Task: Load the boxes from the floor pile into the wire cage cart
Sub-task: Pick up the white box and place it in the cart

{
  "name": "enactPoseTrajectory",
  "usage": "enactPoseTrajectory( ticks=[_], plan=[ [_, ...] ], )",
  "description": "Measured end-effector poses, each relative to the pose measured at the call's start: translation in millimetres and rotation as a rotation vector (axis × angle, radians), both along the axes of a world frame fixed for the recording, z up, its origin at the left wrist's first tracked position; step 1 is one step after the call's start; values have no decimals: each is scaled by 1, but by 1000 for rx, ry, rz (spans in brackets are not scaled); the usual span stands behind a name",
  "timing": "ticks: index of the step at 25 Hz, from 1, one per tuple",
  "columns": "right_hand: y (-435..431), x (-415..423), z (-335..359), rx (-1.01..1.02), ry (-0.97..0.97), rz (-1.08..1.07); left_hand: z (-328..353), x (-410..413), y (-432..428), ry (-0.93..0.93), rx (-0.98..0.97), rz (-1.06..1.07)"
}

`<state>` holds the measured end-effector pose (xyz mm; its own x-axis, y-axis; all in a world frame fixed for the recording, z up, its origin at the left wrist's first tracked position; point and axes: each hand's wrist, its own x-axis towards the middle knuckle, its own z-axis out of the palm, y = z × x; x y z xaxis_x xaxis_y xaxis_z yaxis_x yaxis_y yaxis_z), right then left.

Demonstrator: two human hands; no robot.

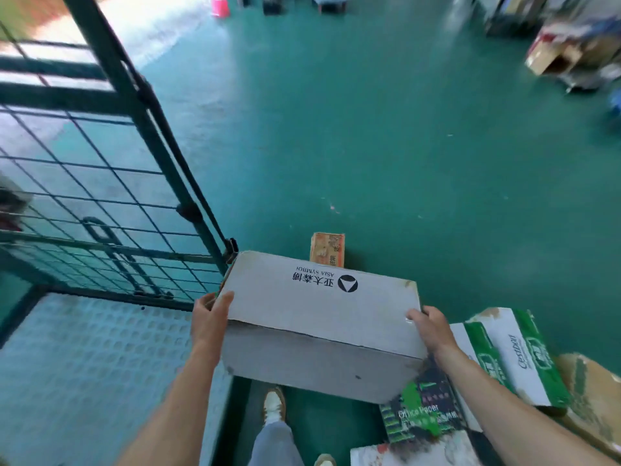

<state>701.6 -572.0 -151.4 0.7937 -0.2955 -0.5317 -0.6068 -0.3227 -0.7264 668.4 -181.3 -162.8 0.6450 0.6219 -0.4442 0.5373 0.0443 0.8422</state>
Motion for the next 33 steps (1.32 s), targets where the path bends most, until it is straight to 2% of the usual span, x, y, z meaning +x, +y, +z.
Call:
enactPoseTrajectory(
  ticks=[5, 9, 11, 15, 19, 22, 25, 30, 33],
  plan=[
    [89, 14, 46, 66, -47, 180, 38, -60, 69, -62, 42, 51],
    [164, 17, 41, 191, -4, 229, 55, -116, 134, -87, 149, 60],
    [209, 15, 31, 147, 14, 313, 59, -147, 166, -101, 169, 101],
    [343, -18, 39, 25, 29, 571, 59, -231, 260, -51, 118, 367],
    [435, -35, 32, -55, 19, 762, 55, -295, 337, 88, 49, 402],
    [503, -59, 30, -27, 86, 780, 48, -340, 386, 183, 5, 429],
    [551, -83, 25, -4, 131, 776, 38, -368, 413, 225, -44, 554],
    [615, -84, 21, -63, 52, 793, 17, -389, 433, 220, -240, 821],
    [659, -64, 20, -100, 21, 828, 6, -381, 434, 240, -311, 899]
  ],
)
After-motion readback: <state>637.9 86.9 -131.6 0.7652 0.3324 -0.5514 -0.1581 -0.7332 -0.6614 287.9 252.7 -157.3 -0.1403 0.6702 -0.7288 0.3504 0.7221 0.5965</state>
